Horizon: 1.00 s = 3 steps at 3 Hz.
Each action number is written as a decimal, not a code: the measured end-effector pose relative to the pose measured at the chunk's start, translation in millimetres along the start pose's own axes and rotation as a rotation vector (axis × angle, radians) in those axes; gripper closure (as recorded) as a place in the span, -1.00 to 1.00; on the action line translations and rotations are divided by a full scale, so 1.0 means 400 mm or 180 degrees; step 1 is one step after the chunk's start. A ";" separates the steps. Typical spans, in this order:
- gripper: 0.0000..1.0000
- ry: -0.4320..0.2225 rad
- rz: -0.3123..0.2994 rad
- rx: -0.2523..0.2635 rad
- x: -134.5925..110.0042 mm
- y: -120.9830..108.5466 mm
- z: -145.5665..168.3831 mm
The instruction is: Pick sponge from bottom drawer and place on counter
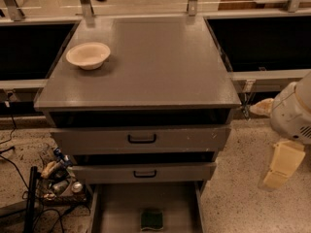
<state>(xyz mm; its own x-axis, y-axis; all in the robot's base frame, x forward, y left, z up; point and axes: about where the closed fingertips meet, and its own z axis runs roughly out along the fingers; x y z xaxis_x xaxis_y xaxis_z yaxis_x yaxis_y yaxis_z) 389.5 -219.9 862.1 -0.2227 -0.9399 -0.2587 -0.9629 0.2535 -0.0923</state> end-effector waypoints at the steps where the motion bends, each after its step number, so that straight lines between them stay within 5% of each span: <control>1: -1.00 -0.0033 -0.0003 -0.0051 0.013 0.001 0.079; 2: -1.00 -0.0046 -0.0008 -0.0231 0.040 -0.004 0.185; 3: -1.00 -0.0047 -0.0007 -0.0234 0.040 -0.004 0.186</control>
Offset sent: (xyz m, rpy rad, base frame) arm 0.0086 0.0033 -0.0795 0.0354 0.0457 0.0275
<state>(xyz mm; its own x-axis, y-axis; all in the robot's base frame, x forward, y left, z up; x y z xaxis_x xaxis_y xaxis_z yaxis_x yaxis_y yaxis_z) 398.8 -218.5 786.7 -0.2189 -0.9369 -0.2727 -0.9721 0.2335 -0.0221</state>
